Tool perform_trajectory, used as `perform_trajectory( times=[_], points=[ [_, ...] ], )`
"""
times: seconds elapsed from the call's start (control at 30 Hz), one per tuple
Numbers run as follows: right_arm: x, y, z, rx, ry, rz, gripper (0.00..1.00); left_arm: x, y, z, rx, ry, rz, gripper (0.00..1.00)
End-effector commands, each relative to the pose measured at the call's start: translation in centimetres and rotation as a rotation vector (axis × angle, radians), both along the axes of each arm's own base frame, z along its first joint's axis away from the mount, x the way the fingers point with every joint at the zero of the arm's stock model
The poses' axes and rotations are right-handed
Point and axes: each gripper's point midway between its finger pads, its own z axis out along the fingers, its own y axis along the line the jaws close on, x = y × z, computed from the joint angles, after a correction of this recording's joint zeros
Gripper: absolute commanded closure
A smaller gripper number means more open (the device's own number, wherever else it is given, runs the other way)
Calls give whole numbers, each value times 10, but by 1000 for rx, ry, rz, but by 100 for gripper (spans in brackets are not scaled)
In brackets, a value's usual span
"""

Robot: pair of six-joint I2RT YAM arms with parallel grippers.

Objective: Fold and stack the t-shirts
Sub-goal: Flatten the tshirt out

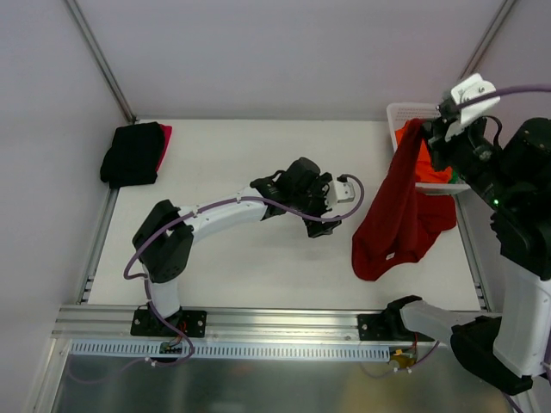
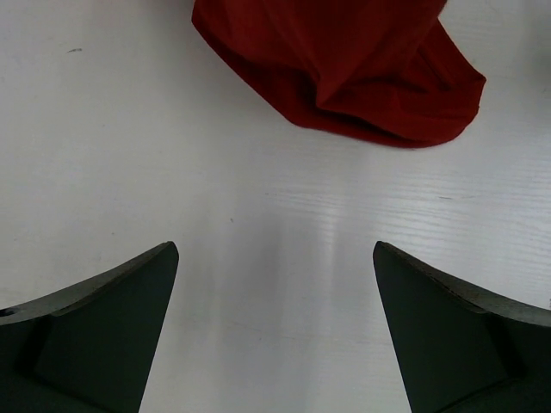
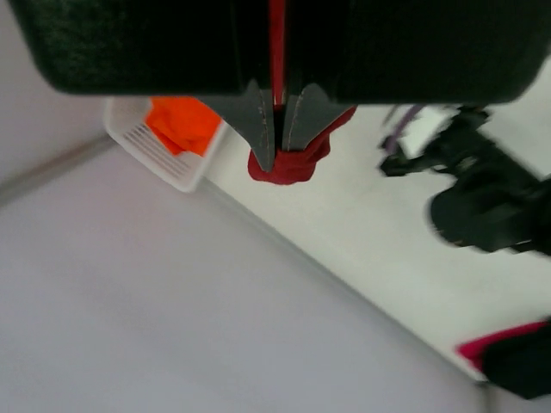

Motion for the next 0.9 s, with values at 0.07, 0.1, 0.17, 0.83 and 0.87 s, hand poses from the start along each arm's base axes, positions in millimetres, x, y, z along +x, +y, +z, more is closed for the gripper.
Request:
perform_trajectory(
  times=[0.07,0.1,0.17,0.83,0.87],
  points=[
    [-80,63,9,76,36,490,100,-12,-19,21,-102,4,-90,1],
    [-82,64,7,75,41,499,100,-15,-20,21,-108,11,-101,1],
    [-83,65,4,68,55,513,100,-21,-20,20,-114,29,-126,1],
    [-69,44,2,35,45,377,100,-68,46,-23,-1,140,-296,1],
    [-69,45,1,37,51,381,100,-63,55,-23,12,105,-277,1]
  ],
)
